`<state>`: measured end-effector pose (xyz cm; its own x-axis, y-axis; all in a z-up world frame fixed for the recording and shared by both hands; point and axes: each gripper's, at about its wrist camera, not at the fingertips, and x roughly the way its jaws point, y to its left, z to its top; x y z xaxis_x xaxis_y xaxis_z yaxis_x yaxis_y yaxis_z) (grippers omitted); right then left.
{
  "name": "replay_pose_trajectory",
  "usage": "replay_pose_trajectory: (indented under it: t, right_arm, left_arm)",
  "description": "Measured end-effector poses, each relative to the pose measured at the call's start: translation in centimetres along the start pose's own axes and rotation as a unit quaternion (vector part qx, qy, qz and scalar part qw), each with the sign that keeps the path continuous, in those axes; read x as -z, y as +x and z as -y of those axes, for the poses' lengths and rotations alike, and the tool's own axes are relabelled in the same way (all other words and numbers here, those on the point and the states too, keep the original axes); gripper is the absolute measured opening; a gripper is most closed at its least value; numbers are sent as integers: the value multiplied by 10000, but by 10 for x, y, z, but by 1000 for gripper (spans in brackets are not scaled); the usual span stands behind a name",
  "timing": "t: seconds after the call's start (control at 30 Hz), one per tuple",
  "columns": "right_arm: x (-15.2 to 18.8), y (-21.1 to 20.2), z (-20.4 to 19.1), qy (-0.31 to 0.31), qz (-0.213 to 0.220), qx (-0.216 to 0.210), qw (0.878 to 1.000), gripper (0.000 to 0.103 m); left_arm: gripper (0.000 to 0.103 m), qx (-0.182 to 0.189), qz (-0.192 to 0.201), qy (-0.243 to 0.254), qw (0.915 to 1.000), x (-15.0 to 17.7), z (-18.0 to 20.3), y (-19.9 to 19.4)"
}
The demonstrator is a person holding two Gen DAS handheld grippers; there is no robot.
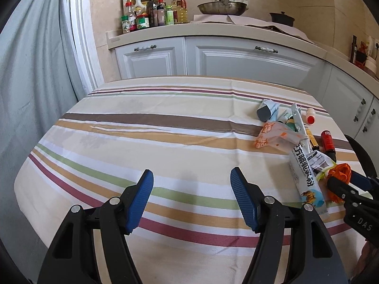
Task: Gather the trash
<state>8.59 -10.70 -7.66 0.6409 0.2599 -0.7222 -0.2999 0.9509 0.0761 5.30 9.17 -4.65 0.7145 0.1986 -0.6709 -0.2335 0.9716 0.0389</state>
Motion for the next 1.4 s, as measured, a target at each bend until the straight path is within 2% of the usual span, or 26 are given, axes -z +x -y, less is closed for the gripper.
replay_pose_trajectory:
  t: [0.2, 0.43, 0.73, 0.97, 1.0, 1.1, 1.17, 1.23, 1.4]
  right_arm:
    - [4, 1, 3, 3, 15, 31, 10000, 52]
    - [8, -20, 18, 62, 295, 202, 9993, 52]
    - [20, -44, 61, 364, 511, 475, 9969, 52]
    - [30, -51, 83, 595, 550, 512, 9954, 52]
    - [31, -51, 85, 620, 553, 513, 9952, 52]
    - [33, -52, 90, 671, 557, 506, 9949, 52]
    - [34, -51, 92, 699, 554, 494, 9948, 52]
    - [35, -51, 92, 706, 550, 484, 9948, 52]
    - [36, -51, 90, 678, 578, 482, 9949, 52]
  left_arm:
    - [66, 128, -35, 55, 9999, 1, 8, 1]
    - [67, 388, -17, 185, 9991, 0, 30, -5]
    - [71, 788, 94, 457, 9958, 3, 75, -20]
    - [71, 926, -96, 713, 9931, 11, 104, -7]
    - [69, 930, -126, 719, 9930, 12, 105, -5]
    - [54, 987, -292, 758, 9918, 17, 109, 3]
    - [41, 1085, -442, 761, 9902, 19, 110, 7]
    - [33, 1202, -566, 715, 9886, 21, 108, 9]
    - [33, 1246, -514, 680, 9885, 25, 103, 6]
